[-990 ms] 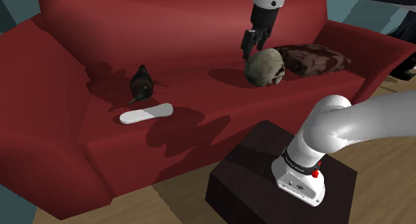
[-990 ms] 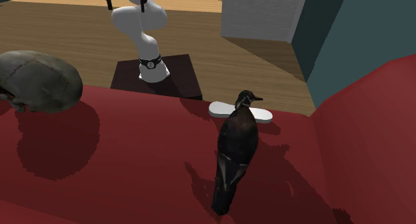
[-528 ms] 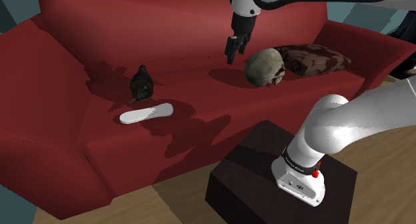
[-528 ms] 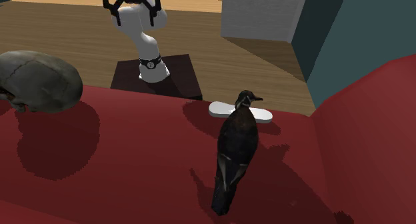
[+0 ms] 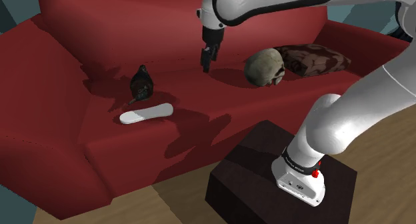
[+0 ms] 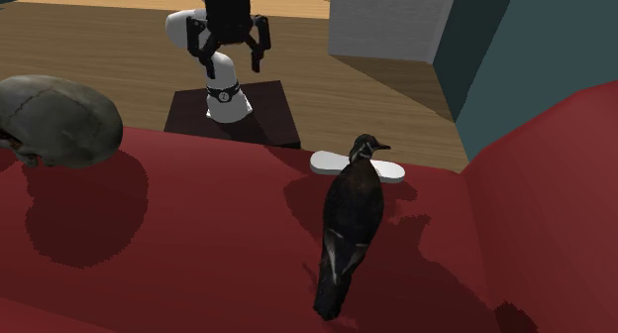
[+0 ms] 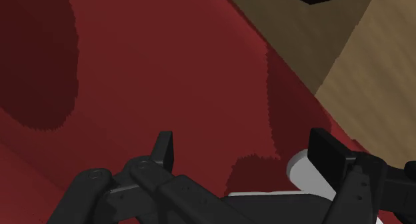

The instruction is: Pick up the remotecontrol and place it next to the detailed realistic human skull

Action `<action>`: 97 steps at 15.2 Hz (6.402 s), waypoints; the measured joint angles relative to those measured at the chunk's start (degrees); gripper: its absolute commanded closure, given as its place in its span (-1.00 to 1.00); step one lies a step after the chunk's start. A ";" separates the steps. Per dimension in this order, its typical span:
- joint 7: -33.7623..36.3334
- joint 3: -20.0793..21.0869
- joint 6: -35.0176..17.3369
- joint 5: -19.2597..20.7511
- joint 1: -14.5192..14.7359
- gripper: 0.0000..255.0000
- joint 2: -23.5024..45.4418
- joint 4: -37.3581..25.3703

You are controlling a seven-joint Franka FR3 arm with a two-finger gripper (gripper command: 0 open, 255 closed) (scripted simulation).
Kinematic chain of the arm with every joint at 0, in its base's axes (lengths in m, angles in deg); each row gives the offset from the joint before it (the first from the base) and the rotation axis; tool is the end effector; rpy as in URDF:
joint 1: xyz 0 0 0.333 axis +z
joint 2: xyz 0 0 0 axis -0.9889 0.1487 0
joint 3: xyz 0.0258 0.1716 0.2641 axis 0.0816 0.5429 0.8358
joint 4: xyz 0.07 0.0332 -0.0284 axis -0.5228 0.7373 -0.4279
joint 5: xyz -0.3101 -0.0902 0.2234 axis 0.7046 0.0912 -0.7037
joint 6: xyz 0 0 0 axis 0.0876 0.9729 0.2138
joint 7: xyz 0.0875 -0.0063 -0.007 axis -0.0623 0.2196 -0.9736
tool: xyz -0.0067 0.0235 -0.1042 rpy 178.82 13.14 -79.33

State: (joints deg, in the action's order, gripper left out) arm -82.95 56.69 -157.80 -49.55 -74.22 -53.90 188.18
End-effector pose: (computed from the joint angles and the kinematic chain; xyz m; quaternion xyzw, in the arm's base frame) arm 0.4408 0.0970 0.5262 0.9791 0.1933 0.0259 0.0575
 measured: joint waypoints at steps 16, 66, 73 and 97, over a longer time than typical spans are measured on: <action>-12.45 5.80 -9.72 2.81 6.71 -1.00 29.00 -17.51; -19.26 9.14 -5.61 5.24 10.62 1.00 40.51 -31.82; -20.06 9.35 -0.66 4.59 10.56 1.00 39.15 -35.50; -21.74 9.70 18.28 4.40 11.76 1.00 40.17 -55.53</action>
State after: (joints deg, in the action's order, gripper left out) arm -104.69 66.39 -139.52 -45.15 -62.46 -13.73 132.65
